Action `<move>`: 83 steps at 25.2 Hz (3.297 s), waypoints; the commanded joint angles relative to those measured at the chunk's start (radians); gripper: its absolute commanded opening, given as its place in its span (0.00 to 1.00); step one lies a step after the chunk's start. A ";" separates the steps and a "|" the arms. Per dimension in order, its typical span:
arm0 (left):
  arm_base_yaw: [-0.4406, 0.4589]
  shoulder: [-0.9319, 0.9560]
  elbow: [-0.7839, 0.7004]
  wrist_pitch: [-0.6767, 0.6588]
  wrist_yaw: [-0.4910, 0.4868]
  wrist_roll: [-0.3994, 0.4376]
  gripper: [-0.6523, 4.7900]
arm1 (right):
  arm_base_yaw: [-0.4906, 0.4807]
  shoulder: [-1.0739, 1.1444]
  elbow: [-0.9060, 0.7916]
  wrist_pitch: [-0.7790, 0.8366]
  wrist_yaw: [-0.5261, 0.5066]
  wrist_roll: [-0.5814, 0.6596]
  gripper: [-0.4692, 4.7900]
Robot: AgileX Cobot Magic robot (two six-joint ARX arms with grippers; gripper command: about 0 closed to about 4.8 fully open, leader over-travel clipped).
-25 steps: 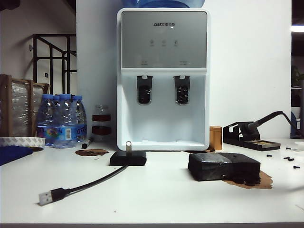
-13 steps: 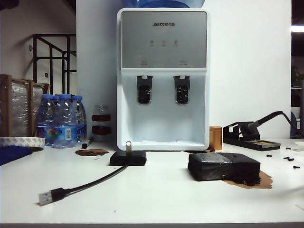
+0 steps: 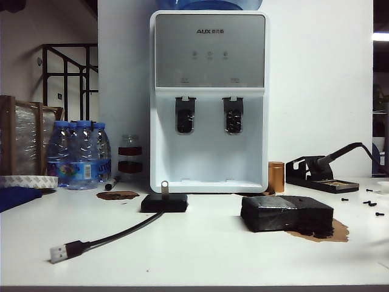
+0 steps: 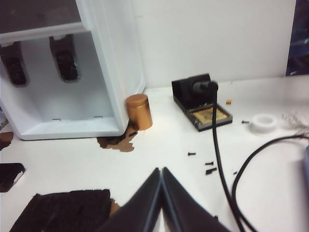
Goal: Take the USB flash drive out of the black sponge and insert it into the slot on top of the black USB adpator box.
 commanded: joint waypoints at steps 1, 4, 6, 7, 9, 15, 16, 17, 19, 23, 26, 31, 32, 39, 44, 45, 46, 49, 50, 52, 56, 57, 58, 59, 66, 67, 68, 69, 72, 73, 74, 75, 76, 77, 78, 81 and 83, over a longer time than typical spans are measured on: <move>0.001 -0.001 -0.001 -0.041 -0.003 0.005 0.11 | -0.003 0.000 -0.040 0.129 -0.029 0.035 0.08; 0.001 -0.001 -0.001 -0.040 -0.004 0.005 0.11 | -0.003 0.000 -0.066 0.177 -0.020 0.041 0.08; 0.001 -0.001 -0.001 -0.040 -0.004 0.005 0.11 | -0.003 0.000 -0.074 0.180 -0.018 0.039 0.08; 0.001 -0.001 -0.001 -0.040 -0.004 0.005 0.11 | -0.003 0.000 -0.077 0.184 -0.018 0.034 0.08; 0.001 -0.001 -0.001 -0.040 -0.004 0.004 0.11 | -0.003 0.000 -0.082 0.205 -0.018 0.024 0.08; 0.001 0.000 -0.001 -0.041 -0.004 0.004 0.11 | -0.003 0.000 -0.082 0.231 0.006 -0.006 0.08; 0.001 0.000 -0.001 -0.041 -0.005 0.004 0.11 | -0.003 0.000 -0.082 0.221 0.006 -0.006 0.08; 0.001 0.000 -0.001 -0.040 -0.006 0.004 0.11 | -0.003 0.000 -0.082 0.213 0.008 -0.006 0.08; 0.001 0.000 -0.001 -0.040 -0.020 0.004 0.11 | -0.003 0.000 -0.082 0.199 0.008 -0.005 0.09; 0.001 0.000 -0.001 -0.040 -0.030 0.017 0.11 | -0.003 -0.001 -0.082 0.200 -0.002 -0.005 0.09; 0.001 0.000 -0.001 -0.040 -0.030 0.027 0.11 | -0.003 0.000 -0.082 0.182 -0.003 -0.004 0.09; 0.001 0.000 -0.001 -0.040 -0.030 0.027 0.11 | -0.003 0.000 -0.082 0.159 -0.003 -0.005 0.09; 0.001 0.000 -0.001 -0.040 -0.031 0.027 0.11 | -0.003 -0.001 -0.082 0.151 -0.003 -0.005 0.09; 0.001 0.000 -0.001 -0.035 -0.026 0.026 0.11 | -0.003 -0.001 -0.082 0.110 -0.003 -0.005 0.09; 0.001 0.000 -0.001 -0.035 -0.026 0.026 0.11 | -0.003 -0.001 -0.082 0.085 -0.003 -0.005 0.09; 0.001 0.000 -0.001 -0.035 -0.026 0.026 0.11 | -0.003 -0.001 -0.082 0.079 -0.003 -0.005 0.09; 0.001 0.000 -0.001 -0.035 -0.026 0.026 0.11 | -0.003 -0.001 -0.082 0.068 -0.003 -0.005 0.09; 0.001 0.000 -0.001 -0.035 -0.026 0.026 0.11 | -0.003 -0.001 -0.082 0.054 -0.003 -0.005 0.09; 0.001 0.000 -0.001 -0.035 -0.026 0.026 0.11 | -0.003 -0.001 -0.082 0.053 -0.003 -0.004 0.09; 0.001 0.000 -0.001 -0.035 -0.026 0.026 0.11 | -0.003 -0.001 -0.082 0.049 -0.003 -0.005 0.09; 0.001 0.000 -0.001 -0.035 -0.026 0.026 0.11 | -0.003 -0.001 -0.082 0.038 -0.003 -0.005 0.09; 0.001 0.000 -0.001 -0.035 -0.026 0.026 0.11 | -0.003 -0.001 -0.082 0.038 -0.003 -0.005 0.09; 0.001 0.000 -0.001 -0.035 -0.026 0.026 0.11 | -0.003 -0.001 -0.082 0.038 -0.003 -0.005 0.09; 0.001 0.000 -0.001 -0.035 -0.026 0.026 0.11 | -0.003 -0.001 -0.082 0.038 -0.003 -0.005 0.09; 0.001 0.000 -0.001 -0.035 -0.026 0.026 0.11 | -0.003 -0.001 -0.082 0.038 -0.003 -0.005 0.09; 0.001 0.000 -0.001 -0.035 -0.026 0.026 0.11 | -0.003 -0.001 -0.082 0.038 -0.003 -0.005 0.09; 0.001 0.000 -0.001 -0.035 -0.026 0.026 0.11 | -0.003 -0.001 -0.082 0.038 -0.003 -0.005 0.09; 0.001 0.000 -0.001 -0.035 -0.026 0.026 0.11 | -0.003 -0.001 -0.082 0.038 -0.003 -0.005 0.09; 0.001 0.000 -0.001 -0.035 -0.026 0.026 0.11 | -0.003 -0.001 -0.082 0.038 -0.003 -0.005 0.09; 0.001 0.000 -0.001 -0.035 -0.026 0.026 0.11 | -0.003 0.000 -0.082 0.038 -0.003 -0.005 0.09; 0.001 0.000 -0.001 -0.035 -0.026 0.026 0.11 | -0.003 0.000 -0.082 0.038 -0.003 -0.005 0.09; 0.001 0.000 -0.001 -0.035 -0.026 0.026 0.11 | -0.003 0.000 -0.082 0.038 -0.003 -0.005 0.09; 0.001 0.000 -0.001 -0.035 -0.026 0.026 0.11 | -0.003 -0.001 -0.082 0.038 -0.003 -0.005 0.09; 0.001 0.000 -0.001 -0.035 -0.026 0.026 0.11 | -0.003 0.000 -0.082 0.038 -0.003 -0.005 0.09; 0.001 0.000 -0.001 -0.035 -0.026 0.026 0.11 | -0.003 -0.001 -0.082 0.038 -0.003 -0.005 0.09; 0.001 0.000 -0.001 -0.035 -0.026 0.026 0.11 | -0.003 -0.001 -0.082 0.038 -0.003 -0.005 0.09; 0.001 0.000 -0.001 -0.035 -0.026 0.026 0.11 | -0.003 -0.001 -0.082 0.038 -0.003 -0.005 0.09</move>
